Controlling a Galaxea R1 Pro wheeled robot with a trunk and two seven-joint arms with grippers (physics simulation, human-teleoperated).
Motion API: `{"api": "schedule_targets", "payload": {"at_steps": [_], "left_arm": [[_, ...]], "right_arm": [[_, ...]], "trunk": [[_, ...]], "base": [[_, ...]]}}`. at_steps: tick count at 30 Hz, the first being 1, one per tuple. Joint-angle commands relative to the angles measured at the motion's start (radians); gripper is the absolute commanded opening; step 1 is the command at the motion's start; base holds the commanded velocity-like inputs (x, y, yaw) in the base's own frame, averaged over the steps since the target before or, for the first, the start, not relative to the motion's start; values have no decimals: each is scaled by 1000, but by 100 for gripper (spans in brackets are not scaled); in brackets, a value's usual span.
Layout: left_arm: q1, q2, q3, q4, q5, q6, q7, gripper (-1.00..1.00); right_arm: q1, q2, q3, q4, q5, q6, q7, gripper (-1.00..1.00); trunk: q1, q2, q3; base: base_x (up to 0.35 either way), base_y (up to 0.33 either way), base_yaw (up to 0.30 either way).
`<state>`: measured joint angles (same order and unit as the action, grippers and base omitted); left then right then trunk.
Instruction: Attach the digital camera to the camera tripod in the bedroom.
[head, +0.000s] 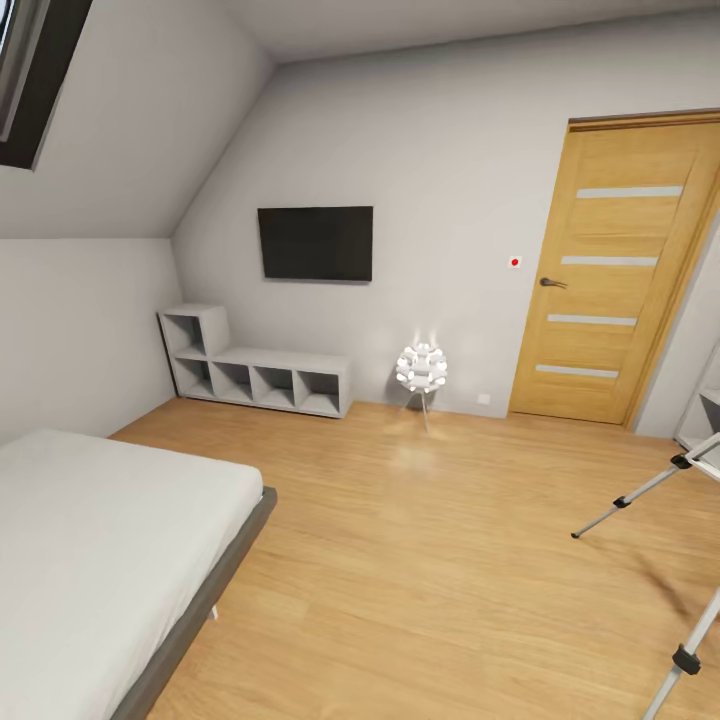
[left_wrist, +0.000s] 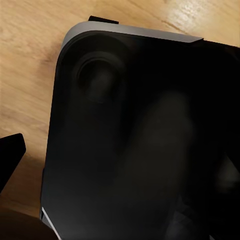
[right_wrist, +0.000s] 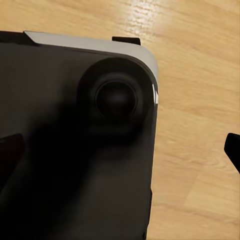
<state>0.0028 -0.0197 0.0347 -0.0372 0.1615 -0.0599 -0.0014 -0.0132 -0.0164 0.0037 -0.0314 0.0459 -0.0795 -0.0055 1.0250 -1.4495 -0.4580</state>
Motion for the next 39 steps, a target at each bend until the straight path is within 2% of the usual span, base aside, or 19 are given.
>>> {"api": "schedule_targets", "payload": {"at_steps": [1, 8, 13, 14, 15, 17, 18, 19, 21, 23, 24, 25, 26, 27, 28, 31, 32, 34, 39], "left_arm": [[0, 0, 3, -1, 5, -1, 0, 100], [0, 3, 3, -2, 17, -1, 0, 100], [0, 19, 23, -37, 104, 1, 1, 100], [0, 37, 31, -170, 163, 31, 4, 100], [0, 40, 32, -201, 168, 44, 5, 100], [-1, 56, 33, -303, 177, 113, 13, 100], [-5, 85, 35, -439, 184, 268, 32, 100], [-17, 97, 35, -498, 186, 357, 41, 100], [-43, 106, 35, -550, 187, 440, 47, 100], [-82, 112, 36, -587, 189, 505, 51, 100], [-130, 115, 36, -609, 191, 549, 54, 100], [-158, 116, 36, -615, 192, 566, 55, 100], [-216, 116, 36, -617, 194, 591, 56, 100], [-247, 116, 36, -612, 195, 600, 56, 100], [-424, 111, 36, -532, 194, 617, 49, 100], [-500, 109, 36, -489, 192, 612, 47, 100], [-539, 104, 35, -473, 191, 605, 45, 100], [-578, 90, 33, -471, 189, 589, 40, 100], [-608, 50, 19, -516, 171, 569, 25, 100]], "right_arm": [[-1, 0, 0, 1, 5, -3, -1, 100], [-1, 0, -2, -19, 4, 0, 0, 100], [-1, 2, 1, -40, 6, 2, -3, 100], [-1, -2, 1, -112, 7, 10, -2, 100], [-1, -3, 1, -138, 7, 14, -3, 100], [-1, -12, 0, -230, 4, 44, -8, 100], [-20, -27, -3, -343, 1, 138, -26, 100], [-50, -36, -5, -380, -2, 193, -33, 100], [-94, -43, -7, -402, -6, 240, -37, 100], [-145, -48, -9, -411, -9, 272, -40, 100], [-199, -51, -11, -406, -12, 291, -42, 100], [-226, -52, -11, -399, -12, 298, -43, 100], [-280, -53, -12, -377, -13, 307, -44, 100], [-307, -53, -13, -364, -14, 310, -44, 100], [-462, -46, -14, -294, -14, 304, -45, 100], [-520, -44, -14, -276, -14, 289, -45, 100], [-548, -42, -14, -272, -13, 281, -45, 100], [-582, -39, -14, -275, -11, 274, -45, 100], [-623, -30, -13, -306, -10, 273, -44, 100]], "trunk": [[0, 0, -1], [0, 0, -1], [0, 0, -1], [0, 0, -1], [0, 0, -1], [0, 0, -1], [0, 0, -1], [0, 0, -1], [0, 0, -1], [0, 0, -1], [0, 0, -1], [0, 0, -1], [0, 0, -1], [0, 0, -1], [0, 0, -1], [0, 0, -1], [0, 0, -1], [0, 0, -1], [0, 0, -1]], "base": [[0, 0, 0], [0, 0, 0], [0, 0, 0], [0, 0, 0], [0, 0, 0], [0, 0, 0], [0, 0, 0], [0, 0, 0], [0, 0, 0], [0, 0, 0], [0, 0, 0], [0, 0, 0], [0, 0, 0], [0, 0, 0], [0, 0, 0], [0, 0, 0], [0, 0, 0], [0, 0, 0], [0, 0, 0]]}}
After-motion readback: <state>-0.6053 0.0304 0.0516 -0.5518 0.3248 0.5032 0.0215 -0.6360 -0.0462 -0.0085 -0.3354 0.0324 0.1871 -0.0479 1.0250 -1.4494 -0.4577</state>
